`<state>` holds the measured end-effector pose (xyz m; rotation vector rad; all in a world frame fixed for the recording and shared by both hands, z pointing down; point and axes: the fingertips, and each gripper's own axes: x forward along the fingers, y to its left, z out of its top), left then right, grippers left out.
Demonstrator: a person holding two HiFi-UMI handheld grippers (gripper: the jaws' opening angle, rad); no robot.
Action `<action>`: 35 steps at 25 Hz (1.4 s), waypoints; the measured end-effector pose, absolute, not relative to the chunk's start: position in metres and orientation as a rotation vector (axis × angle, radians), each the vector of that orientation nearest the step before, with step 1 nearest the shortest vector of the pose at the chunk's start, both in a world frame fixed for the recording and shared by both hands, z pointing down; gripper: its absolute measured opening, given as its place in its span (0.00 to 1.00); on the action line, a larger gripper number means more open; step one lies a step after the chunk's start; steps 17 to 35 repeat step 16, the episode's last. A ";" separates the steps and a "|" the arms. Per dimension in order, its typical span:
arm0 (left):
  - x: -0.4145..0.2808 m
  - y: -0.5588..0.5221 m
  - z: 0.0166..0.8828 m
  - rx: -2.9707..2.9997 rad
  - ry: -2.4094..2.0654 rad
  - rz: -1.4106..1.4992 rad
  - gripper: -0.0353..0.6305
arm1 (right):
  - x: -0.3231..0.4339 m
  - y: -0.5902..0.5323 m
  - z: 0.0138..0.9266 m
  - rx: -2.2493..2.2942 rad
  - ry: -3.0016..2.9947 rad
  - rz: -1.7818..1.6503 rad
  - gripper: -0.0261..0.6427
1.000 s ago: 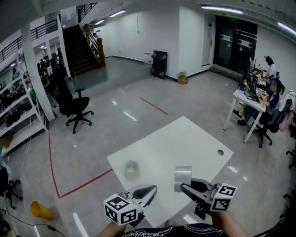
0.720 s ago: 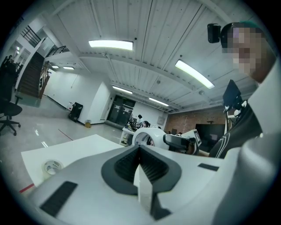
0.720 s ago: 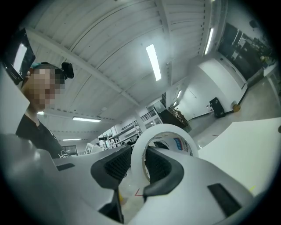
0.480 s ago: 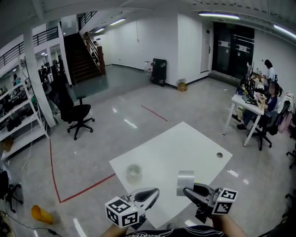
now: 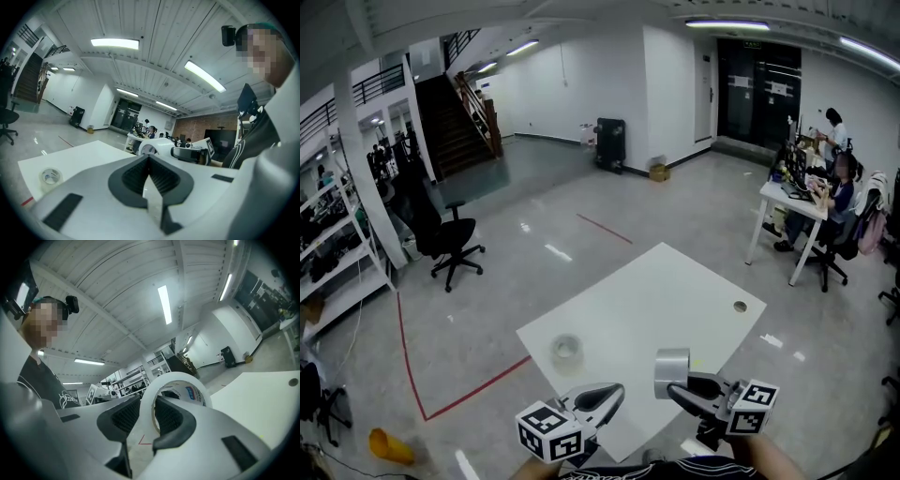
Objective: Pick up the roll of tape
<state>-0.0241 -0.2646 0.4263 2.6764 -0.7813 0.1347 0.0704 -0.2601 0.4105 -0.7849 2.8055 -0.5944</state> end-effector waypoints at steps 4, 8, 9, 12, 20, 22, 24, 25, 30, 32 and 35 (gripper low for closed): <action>-0.018 -0.262 0.429 2.679 -0.759 0.152 0.06 | 0.074 -0.256 0.415 -0.798 2.806 -0.599 0.19; -0.015 -0.258 0.431 2.681 -0.737 0.167 0.06 | 0.077 -0.252 0.416 -0.816 2.808 -0.600 0.19; -0.013 -0.258 0.432 2.681 -0.732 0.169 0.06 | 0.078 -0.251 0.416 -0.819 2.808 -0.599 0.19; -0.008 -0.256 0.433 2.686 -0.713 0.173 0.06 | 0.081 -0.248 0.416 -0.833 2.811 -0.590 0.19; 0.000 -0.253 0.434 2.696 -0.690 0.180 0.06 | 0.084 -0.244 0.418 -0.854 2.821 -0.574 0.19; 0.000 -0.253 0.434 2.696 -0.690 0.180 0.06 | 0.084 -0.244 0.418 -0.854 2.821 -0.574 0.19; 0.000 -0.253 0.434 2.696 -0.690 0.180 0.06 | 0.084 -0.244 0.418 -0.854 2.821 -0.574 0.19; 0.000 -0.253 0.434 2.696 -0.690 0.180 0.06 | 0.084 -0.244 0.418 -0.854 2.821 -0.574 0.19; 0.000 -0.253 0.434 2.696 -0.690 0.180 0.06 | 0.084 -0.244 0.418 -0.854 2.821 -0.574 0.19; 0.000 -0.253 0.434 2.696 -0.690 0.180 0.06 | 0.084 -0.244 0.418 -0.854 2.821 -0.574 0.19; 0.000 -0.253 0.434 2.696 -0.690 0.180 0.06 | 0.084 -0.244 0.418 -0.854 2.821 -0.574 0.19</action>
